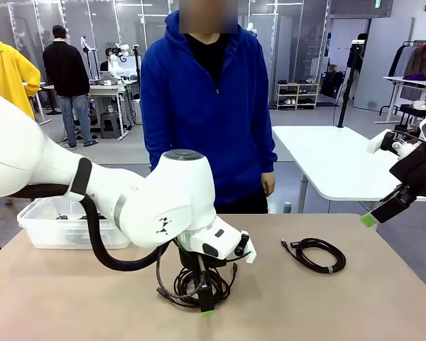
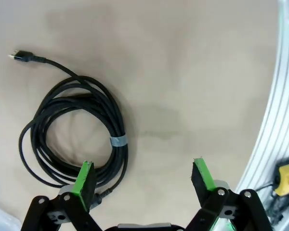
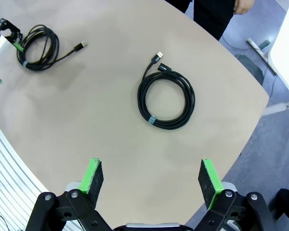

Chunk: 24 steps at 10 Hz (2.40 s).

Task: Organize and store the cables.
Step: Place the USB Extension Cable into the Organizing box.

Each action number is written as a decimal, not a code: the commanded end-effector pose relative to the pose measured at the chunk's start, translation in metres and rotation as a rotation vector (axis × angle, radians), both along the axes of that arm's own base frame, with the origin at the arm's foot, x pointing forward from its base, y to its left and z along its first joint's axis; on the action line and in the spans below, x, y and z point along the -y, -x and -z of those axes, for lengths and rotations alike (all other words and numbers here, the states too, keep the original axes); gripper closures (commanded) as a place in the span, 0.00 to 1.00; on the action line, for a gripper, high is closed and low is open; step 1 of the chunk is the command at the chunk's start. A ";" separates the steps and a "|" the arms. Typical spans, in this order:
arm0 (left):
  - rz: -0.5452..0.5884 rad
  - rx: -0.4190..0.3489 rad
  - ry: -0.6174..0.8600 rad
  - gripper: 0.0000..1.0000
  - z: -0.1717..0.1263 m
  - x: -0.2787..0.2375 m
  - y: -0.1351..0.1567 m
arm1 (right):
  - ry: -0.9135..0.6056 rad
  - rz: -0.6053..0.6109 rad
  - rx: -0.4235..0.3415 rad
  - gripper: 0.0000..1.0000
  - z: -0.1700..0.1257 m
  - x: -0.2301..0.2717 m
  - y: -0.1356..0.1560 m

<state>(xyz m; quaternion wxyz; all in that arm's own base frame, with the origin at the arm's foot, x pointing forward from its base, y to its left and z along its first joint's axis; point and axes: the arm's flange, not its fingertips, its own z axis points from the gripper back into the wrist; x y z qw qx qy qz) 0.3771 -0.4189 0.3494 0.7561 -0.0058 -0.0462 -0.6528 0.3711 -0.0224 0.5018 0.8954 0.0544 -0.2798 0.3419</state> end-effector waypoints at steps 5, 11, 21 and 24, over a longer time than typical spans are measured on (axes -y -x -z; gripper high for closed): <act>-0.048 0.072 -0.039 0.00 0.036 0.015 -0.017 | 0.002 0.006 -0.003 0.00 0.000 0.000 0.000; -0.061 0.074 -0.076 1.00 0.043 0.018 -0.018 | 0.002 0.006 -0.003 0.00 0.000 0.000 0.000; 0.149 0.049 -0.004 1.00 -0.080 -0.008 -0.008 | 0.002 0.006 -0.003 0.00 0.000 0.000 0.000; 0.266 0.102 -0.062 1.00 -0.121 -0.014 -0.007 | 0.002 0.006 -0.003 0.00 0.000 0.000 0.000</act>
